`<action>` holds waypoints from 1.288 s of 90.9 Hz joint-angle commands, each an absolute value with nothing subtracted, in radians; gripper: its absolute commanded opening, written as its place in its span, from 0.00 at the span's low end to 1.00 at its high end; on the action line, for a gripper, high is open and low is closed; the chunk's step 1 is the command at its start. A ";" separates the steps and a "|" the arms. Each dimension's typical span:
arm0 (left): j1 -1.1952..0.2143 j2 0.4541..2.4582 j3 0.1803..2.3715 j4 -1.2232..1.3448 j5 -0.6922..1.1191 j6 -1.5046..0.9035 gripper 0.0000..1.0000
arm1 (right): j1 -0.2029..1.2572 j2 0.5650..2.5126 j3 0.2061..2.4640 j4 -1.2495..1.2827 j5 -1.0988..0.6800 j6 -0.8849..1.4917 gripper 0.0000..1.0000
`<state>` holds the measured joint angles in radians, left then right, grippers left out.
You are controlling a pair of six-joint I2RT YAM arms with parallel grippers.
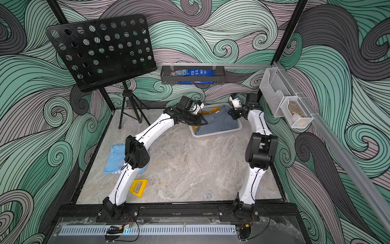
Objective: Put the folded t-shirts into the basket
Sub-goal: Place the T-shirt in the bin.
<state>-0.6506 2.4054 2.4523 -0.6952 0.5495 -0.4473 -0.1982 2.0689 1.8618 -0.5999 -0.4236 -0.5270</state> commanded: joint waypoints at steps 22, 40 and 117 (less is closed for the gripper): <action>-0.572 2.522 2.572 -0.704 0.508 -0.368 0.01 | -0.172 2.161 1.947 -0.496 -0.316 -0.479 0.04; -0.554 2.596 2.639 -0.674 0.479 -0.290 0.08 | -0.144 2.190 1.950 -0.422 -0.289 -0.440 0.10; -0.548 2.614 2.711 -0.527 0.102 0.230 0.70 | -0.113 2.245 2.084 -0.432 -0.183 -0.390 0.59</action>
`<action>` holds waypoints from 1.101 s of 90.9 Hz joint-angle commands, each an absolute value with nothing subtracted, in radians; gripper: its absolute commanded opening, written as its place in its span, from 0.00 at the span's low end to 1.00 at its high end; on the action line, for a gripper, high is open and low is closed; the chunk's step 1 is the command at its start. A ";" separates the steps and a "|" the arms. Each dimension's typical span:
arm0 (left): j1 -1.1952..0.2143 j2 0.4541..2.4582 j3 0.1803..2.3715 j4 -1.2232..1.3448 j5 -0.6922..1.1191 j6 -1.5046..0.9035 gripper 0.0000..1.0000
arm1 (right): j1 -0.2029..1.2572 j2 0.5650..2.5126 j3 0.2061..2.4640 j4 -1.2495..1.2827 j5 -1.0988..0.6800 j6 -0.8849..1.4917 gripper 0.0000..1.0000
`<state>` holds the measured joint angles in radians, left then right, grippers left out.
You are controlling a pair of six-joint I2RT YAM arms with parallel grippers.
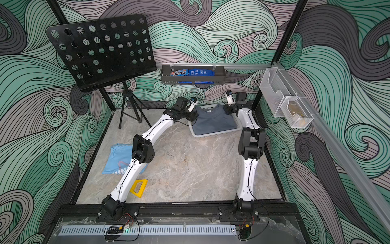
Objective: Put the folded t-shirts into the basket
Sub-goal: Place the T-shirt in the bin.
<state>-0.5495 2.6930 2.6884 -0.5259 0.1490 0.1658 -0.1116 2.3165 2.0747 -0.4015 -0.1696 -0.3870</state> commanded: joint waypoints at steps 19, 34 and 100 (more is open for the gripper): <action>-0.546 2.493 2.637 -0.614 0.102 0.234 0.83 | -0.086 2.110 1.928 -0.419 -0.308 -0.410 0.60; -0.534 2.343 2.456 -0.663 0.079 0.229 0.87 | -0.009 1.991 1.753 -0.327 -0.383 -0.389 0.60; -0.312 1.612 1.395 -0.535 0.092 0.260 0.90 | 0.279 2.394 1.949 -0.367 -0.137 -0.339 0.36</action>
